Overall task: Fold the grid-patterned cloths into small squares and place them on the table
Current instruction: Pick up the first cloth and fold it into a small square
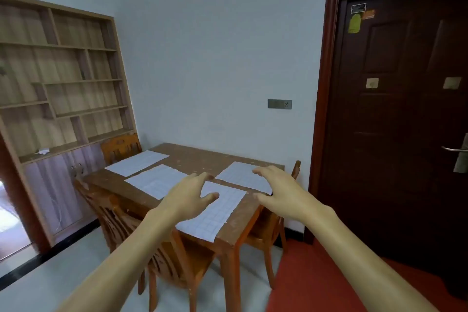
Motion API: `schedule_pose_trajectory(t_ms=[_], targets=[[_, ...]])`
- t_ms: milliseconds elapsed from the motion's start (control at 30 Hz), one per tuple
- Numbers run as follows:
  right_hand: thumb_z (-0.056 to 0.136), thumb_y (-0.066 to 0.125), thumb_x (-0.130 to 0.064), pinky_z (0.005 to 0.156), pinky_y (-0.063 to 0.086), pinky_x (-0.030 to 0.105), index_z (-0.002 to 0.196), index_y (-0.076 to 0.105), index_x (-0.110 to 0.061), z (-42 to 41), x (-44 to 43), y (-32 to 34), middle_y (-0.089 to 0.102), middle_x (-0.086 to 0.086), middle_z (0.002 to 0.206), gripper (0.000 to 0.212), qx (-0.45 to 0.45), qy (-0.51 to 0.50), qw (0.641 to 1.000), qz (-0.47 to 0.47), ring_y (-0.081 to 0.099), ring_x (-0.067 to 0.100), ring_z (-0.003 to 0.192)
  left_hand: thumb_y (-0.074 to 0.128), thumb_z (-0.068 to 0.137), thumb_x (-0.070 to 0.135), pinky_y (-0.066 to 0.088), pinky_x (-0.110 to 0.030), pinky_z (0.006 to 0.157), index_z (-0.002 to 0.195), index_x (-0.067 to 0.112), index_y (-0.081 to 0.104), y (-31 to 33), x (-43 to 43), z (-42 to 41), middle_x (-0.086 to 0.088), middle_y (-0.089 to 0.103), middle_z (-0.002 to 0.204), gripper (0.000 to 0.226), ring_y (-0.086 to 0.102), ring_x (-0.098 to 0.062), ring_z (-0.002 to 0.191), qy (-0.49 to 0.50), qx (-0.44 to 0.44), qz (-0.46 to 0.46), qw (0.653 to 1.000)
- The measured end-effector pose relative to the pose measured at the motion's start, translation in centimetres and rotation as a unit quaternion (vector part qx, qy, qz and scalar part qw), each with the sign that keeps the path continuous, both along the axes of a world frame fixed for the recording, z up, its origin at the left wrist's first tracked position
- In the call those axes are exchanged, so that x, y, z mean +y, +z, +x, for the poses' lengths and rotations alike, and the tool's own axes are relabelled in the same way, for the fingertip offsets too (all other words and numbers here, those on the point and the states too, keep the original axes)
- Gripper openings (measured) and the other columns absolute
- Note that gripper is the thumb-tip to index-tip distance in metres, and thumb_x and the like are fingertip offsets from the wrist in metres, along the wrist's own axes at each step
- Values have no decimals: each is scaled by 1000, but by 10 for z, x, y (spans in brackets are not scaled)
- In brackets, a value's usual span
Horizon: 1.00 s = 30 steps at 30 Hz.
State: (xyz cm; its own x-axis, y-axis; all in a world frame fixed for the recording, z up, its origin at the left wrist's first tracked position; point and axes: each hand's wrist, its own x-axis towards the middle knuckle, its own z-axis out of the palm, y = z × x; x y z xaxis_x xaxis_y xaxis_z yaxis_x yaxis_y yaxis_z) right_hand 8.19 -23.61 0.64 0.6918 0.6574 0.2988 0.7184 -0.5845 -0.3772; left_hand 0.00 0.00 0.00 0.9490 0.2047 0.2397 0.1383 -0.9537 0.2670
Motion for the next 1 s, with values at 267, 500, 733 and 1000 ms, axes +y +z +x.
schedule_pose_trajectory(t_ms=[267, 500, 733, 1000], targets=[[96, 57, -29, 115, 35, 35, 151, 35, -22, 26, -20, -19, 42, 0, 153, 60, 7, -1, 1000, -28, 39, 17, 141, 55, 96, 54, 49, -38, 102, 145, 27, 44, -27, -24, 22, -1, 54, 144, 56, 55, -19, 126, 7, 28, -4, 1000], [96, 57, -31, 116, 34, 37, 152, 35, -24, 64, 9, -34, 41, -1, 153, 60, 13, 4, 999, -31, 37, 18, 142, 54, 96, 54, 50, -37, 103, 145, 30, 42, -44, 2, 56, 1, 52, 146, 56, 54, -18, 127, 13, 24, -13, 1000], [98, 53, -29, 116, 34, 38, 151, 33, -24, 118, 78, -38, 38, -2, 155, 58, 21, 2, 999, -39, 38, 18, 141, 54, 94, 58, 51, -37, 102, 143, 32, 43, -51, 75, 112, 5, 56, 141, 56, 55, -14, 126, 2, 5, -30, 1000], [98, 53, -30, 115, 35, 37, 152, 34, -23, 189, 170, -33, 39, 0, 155, 57, 32, -26, 998, -44, 38, 19, 141, 55, 97, 49, 49, -29, 98, 142, 31, 46, -41, 168, 184, 4, 56, 141, 50, 55, -13, 124, -6, 1, -42, 999]])
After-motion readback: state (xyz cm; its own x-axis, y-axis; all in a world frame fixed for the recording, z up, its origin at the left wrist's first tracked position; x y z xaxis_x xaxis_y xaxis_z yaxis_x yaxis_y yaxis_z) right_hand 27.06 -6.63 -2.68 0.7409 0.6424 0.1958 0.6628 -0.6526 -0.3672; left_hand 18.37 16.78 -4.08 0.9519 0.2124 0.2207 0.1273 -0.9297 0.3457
